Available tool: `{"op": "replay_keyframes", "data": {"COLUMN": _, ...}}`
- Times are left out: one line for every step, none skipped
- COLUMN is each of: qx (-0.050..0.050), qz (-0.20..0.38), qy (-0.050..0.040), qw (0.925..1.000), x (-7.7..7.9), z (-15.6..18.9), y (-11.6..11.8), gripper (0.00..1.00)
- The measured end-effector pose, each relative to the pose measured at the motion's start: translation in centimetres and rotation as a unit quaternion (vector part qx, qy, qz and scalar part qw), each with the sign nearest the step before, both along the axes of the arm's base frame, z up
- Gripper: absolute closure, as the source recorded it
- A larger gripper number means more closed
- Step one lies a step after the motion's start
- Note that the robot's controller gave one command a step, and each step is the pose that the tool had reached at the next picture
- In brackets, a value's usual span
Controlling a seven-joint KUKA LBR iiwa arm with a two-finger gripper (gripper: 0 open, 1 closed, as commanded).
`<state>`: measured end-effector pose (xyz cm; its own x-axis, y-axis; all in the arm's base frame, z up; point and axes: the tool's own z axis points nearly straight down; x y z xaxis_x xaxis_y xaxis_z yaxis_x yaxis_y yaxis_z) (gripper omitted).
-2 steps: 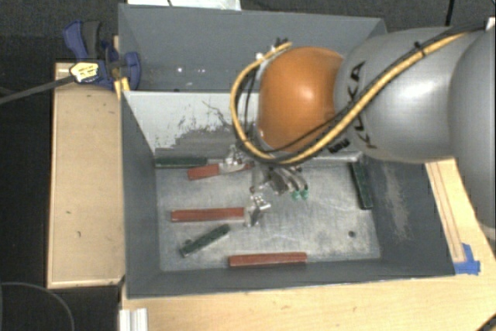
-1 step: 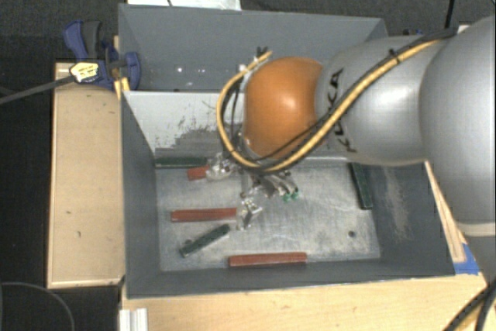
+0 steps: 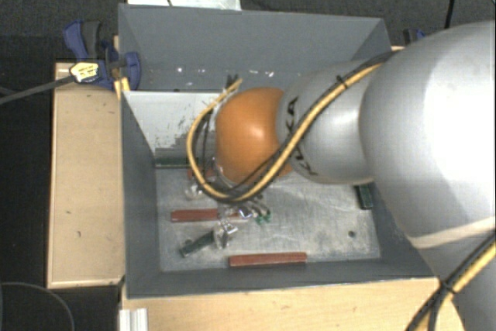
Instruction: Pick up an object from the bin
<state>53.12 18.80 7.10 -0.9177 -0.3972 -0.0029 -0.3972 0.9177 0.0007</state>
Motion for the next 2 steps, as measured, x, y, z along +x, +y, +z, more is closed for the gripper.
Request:
{"op": "replay_keyframes", "data": {"qx": 0.0, "qz": 0.047, "qy": -0.0008, "qw": 0.9989, "x": 1.31, "z": 0.16, "y": 1.28, "gripper": 1.0}}
{"op": "replay_keyframes", "data": {"qx": 0.0, "qz": 0.047, "qy": -0.0008, "qw": 0.9989, "x": 1.31, "z": 0.16, "y": 1.28, "gripper": 1.0}}
